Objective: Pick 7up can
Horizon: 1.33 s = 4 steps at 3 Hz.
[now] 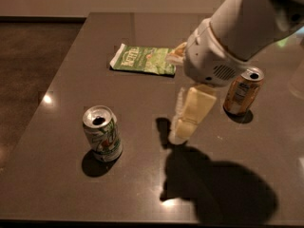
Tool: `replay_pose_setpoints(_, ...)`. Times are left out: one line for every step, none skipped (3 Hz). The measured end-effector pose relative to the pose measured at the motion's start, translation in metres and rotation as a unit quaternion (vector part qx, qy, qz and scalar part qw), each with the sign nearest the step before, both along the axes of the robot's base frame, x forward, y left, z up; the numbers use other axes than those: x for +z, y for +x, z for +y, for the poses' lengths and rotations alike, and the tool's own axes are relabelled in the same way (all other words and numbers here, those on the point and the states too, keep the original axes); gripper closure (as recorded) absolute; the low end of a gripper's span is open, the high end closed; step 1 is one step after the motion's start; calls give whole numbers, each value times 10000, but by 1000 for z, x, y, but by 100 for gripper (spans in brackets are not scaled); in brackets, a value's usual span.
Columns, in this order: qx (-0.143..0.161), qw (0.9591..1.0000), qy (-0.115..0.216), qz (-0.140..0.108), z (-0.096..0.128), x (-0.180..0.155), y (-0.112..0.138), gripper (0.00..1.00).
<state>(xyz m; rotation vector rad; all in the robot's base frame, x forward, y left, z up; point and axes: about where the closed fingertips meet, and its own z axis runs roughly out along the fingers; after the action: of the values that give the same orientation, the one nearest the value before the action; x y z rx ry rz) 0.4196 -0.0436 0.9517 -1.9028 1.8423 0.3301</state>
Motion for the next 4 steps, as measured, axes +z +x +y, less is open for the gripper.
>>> replay_pose_setpoints(175, 9996, 221, 72, 34, -14, -8, 0)
replay_pose_setpoints(334, 9986, 363, 178, 63, -27, -18, 0)
replay_pose_setpoints(505, 9962, 608, 366, 97, -39, -31, 0)
replay_pose_setpoints(590, 9943, 782, 432, 115, -44, -36, 0)
